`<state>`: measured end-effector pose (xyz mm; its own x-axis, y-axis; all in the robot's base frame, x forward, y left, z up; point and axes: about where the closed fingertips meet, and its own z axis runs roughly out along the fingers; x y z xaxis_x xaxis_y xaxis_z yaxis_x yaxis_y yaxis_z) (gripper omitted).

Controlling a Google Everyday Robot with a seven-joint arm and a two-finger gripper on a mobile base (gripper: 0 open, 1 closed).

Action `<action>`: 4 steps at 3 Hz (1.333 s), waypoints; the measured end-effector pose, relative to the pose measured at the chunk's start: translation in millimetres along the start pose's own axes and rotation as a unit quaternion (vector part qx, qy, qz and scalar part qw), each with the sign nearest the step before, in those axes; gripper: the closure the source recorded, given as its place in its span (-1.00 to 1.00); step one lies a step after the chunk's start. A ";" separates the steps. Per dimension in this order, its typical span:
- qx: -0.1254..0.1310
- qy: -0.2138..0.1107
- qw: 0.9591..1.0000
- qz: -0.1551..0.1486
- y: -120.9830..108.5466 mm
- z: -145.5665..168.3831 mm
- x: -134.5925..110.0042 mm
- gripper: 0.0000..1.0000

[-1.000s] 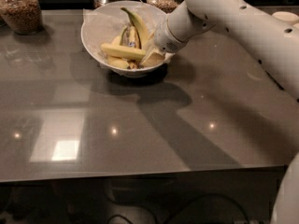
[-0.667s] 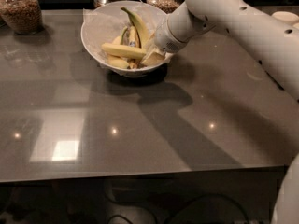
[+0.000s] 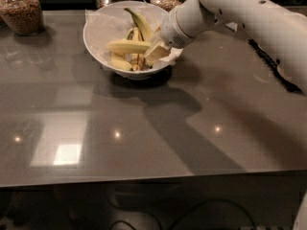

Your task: Pick banana from white bowl

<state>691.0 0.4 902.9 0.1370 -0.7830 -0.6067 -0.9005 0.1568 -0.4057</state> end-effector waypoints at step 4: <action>0.074 -0.110 0.991 0.036 13.1 -142.1 0.4 1.00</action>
Offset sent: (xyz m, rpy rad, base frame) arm -0.0331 -0.0499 0.0970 0.1032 -0.1355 -0.0521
